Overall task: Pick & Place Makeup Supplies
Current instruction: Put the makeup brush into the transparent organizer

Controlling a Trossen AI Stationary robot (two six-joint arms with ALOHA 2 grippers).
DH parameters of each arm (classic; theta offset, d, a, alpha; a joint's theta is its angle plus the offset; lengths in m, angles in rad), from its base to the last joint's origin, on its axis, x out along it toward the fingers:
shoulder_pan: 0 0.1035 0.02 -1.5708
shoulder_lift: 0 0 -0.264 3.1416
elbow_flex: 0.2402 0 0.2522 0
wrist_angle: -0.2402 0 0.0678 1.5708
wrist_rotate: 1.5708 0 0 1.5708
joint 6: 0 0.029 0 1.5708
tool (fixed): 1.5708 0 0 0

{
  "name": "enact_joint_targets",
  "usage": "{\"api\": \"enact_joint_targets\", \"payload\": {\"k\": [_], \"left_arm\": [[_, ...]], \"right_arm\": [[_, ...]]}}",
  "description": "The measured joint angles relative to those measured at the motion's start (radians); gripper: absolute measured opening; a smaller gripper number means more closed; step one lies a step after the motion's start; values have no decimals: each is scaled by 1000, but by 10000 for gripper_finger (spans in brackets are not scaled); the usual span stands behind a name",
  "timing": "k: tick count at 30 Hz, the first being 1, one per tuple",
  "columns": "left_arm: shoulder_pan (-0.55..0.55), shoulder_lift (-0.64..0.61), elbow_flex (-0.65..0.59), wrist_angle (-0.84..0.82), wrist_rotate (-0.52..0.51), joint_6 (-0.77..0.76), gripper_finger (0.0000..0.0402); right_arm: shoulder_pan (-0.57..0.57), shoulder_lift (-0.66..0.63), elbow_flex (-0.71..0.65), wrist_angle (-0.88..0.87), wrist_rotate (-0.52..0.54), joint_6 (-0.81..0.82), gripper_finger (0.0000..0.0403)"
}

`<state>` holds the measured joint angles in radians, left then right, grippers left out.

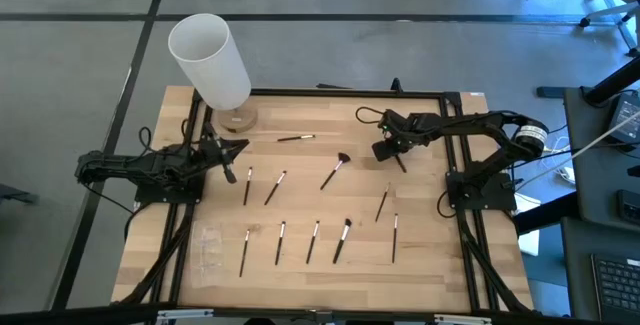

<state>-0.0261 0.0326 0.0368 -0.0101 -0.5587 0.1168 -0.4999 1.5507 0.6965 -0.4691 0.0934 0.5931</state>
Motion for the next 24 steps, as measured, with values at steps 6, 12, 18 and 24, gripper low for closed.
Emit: {"api": "enact_joint_targets", "payload": {"k": [6,12,18,24], "left_arm": [[0,36,-29,82,36,-84,22],[2,148,-28,155,60,-182,22],[2,291,-28,325,74,-214,35],[2,471,-28,470,83,-271,83]], "right_arm": [[1,-48,6,138,-27,-41,55],[13,-66,32,383,-156,-111,69],[68,-65,38,722,-234,-216,49],[168,-54,38,1009,-228,-297,69]]}}
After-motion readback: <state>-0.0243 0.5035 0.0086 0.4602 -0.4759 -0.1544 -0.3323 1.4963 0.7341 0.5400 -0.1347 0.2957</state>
